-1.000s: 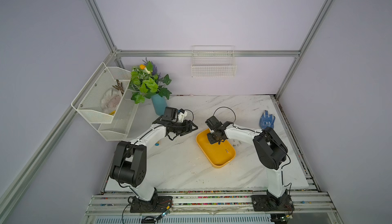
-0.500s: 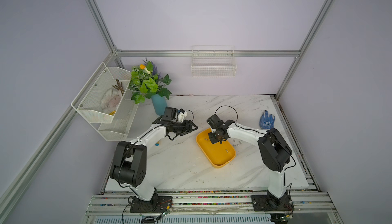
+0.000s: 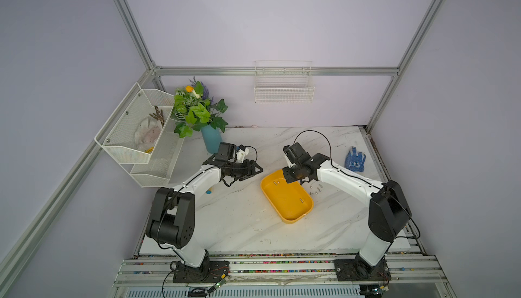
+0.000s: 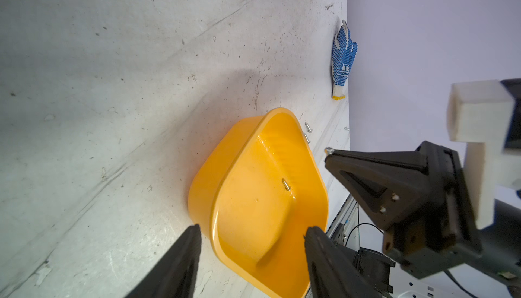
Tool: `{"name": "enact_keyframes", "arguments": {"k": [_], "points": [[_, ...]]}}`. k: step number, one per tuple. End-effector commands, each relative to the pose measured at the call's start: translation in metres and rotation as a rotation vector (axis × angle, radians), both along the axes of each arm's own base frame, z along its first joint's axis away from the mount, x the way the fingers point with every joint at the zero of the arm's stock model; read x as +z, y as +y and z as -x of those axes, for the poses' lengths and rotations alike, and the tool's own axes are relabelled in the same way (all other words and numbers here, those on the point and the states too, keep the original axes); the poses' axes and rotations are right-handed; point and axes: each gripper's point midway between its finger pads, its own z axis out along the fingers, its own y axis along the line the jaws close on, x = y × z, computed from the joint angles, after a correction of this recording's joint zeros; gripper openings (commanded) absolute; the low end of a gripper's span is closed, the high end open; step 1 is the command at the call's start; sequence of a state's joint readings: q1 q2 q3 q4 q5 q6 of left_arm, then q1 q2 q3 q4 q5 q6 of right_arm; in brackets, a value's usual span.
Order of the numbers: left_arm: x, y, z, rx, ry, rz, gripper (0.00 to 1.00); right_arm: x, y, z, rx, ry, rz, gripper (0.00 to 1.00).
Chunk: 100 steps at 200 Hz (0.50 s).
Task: Take out the screws from the storage box
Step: Pick up the screw from the storage box, then place the screw at the center of the board.
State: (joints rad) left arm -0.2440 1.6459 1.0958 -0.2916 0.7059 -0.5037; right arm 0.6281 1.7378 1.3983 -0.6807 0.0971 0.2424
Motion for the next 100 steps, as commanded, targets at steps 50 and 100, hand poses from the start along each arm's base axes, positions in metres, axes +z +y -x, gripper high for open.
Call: {"name": "enact_keyframes", "arguments": {"k": [50, 100], "points": [[-0.009, -0.002, 0.004, -0.021, 0.028, 0.007, 0.63, -0.022, -0.084, -0.005, -0.158, 0.037, 0.057, 0.0], [-0.009, -0.002, 0.004, -0.02, 0.029, 0.007, 0.63, -0.074, -0.105, -0.009, -0.213, 0.109, 0.099, 0.0]]}}
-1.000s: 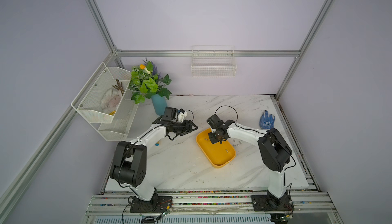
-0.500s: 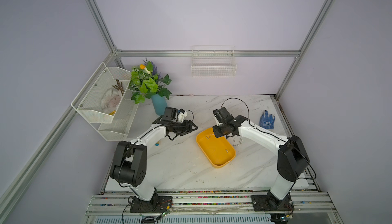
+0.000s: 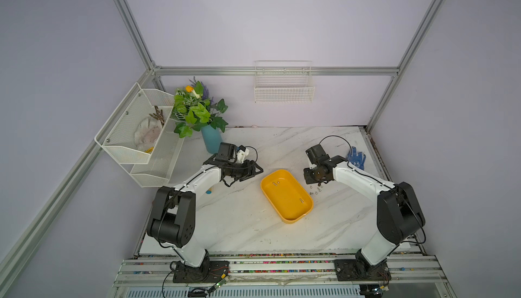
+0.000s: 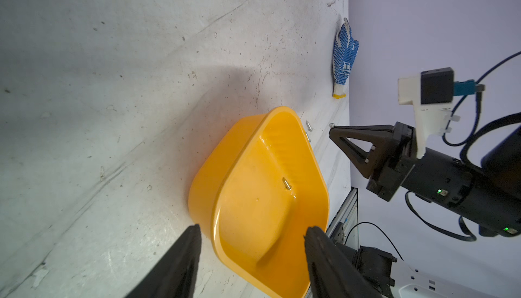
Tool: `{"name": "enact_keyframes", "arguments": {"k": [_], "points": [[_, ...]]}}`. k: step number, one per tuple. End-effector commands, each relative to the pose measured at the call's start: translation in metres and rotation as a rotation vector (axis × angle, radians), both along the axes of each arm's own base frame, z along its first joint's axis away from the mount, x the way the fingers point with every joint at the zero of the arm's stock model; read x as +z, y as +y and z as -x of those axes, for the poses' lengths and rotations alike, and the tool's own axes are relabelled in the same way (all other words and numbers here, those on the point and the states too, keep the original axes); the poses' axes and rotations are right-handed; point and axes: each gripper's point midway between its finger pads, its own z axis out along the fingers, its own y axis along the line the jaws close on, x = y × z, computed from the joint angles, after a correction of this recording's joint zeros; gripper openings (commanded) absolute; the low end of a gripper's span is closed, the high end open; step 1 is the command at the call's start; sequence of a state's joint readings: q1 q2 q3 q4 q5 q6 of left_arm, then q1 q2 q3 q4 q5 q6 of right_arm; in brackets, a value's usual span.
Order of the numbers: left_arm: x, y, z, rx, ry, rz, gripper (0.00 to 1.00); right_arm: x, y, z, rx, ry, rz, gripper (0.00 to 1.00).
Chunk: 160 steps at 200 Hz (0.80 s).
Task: Take out the screws from the storage box
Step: Place the screw at the center of the board.
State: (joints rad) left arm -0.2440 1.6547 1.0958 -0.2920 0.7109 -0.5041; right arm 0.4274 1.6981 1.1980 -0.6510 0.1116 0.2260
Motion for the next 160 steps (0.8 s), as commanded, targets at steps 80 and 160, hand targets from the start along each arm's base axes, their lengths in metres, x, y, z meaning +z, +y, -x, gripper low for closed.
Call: {"name": "enact_keyframes", "arguments": {"k": [80, 160], "points": [[-0.005, 0.001, 0.006, -0.015, 0.018, -0.004, 0.63, -0.062, -0.017, -0.016, -0.057, 0.055, 0.044, 0.0], [-0.006, 0.0, 0.004, -0.015, 0.022, -0.001, 0.64, -0.049, -0.018, -0.013, -0.056, 0.037, 0.035, 0.17]]}}
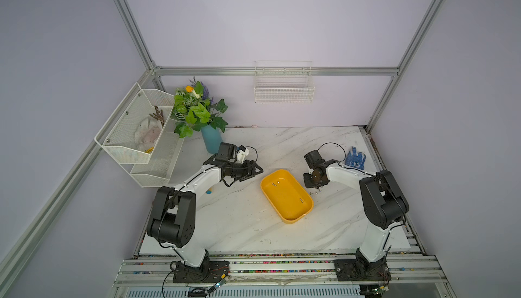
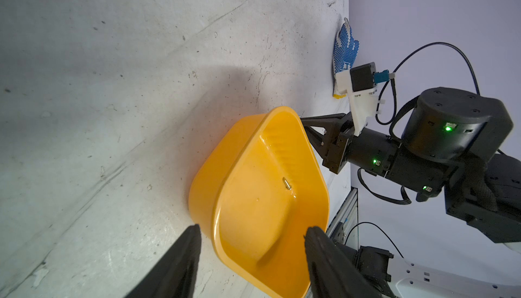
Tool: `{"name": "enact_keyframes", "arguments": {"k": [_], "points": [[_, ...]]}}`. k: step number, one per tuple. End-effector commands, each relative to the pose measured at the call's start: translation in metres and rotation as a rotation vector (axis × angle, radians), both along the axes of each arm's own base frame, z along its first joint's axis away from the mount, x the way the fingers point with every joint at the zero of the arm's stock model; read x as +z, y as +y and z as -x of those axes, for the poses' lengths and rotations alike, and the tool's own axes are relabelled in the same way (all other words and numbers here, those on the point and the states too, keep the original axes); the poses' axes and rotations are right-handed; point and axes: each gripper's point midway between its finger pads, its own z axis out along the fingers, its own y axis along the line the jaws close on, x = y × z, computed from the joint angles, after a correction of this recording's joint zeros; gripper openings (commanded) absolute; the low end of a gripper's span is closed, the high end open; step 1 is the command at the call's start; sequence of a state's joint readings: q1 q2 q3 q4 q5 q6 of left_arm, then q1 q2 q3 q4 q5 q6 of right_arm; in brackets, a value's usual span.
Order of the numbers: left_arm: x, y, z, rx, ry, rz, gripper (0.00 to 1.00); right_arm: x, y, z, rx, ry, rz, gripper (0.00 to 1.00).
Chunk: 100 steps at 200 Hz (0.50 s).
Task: Take out the screws from the storage box
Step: Place the screw at the center of the board.
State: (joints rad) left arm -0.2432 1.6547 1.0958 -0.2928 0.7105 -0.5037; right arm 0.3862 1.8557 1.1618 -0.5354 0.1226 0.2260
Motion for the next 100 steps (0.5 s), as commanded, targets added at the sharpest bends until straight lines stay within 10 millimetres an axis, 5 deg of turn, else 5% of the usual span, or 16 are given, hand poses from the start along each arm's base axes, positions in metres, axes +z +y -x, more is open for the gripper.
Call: {"name": "enact_keyframes", "arguments": {"k": [1, 65, 100], "points": [[-0.006, -0.001, 0.004, -0.018, 0.022, 0.0, 0.63, 0.013, -0.003, -0.001, -0.01, -0.033, -0.005, 0.17], [-0.006, -0.001, 0.004, -0.016, 0.025, -0.005, 0.64, 0.074, 0.0, -0.009, 0.005, -0.128, -0.037, 0.32], [-0.007, -0.001, 0.003, -0.017, 0.026, -0.006, 0.64, 0.135, 0.033, 0.023, 0.238, -0.18, -0.209, 0.31]]}}
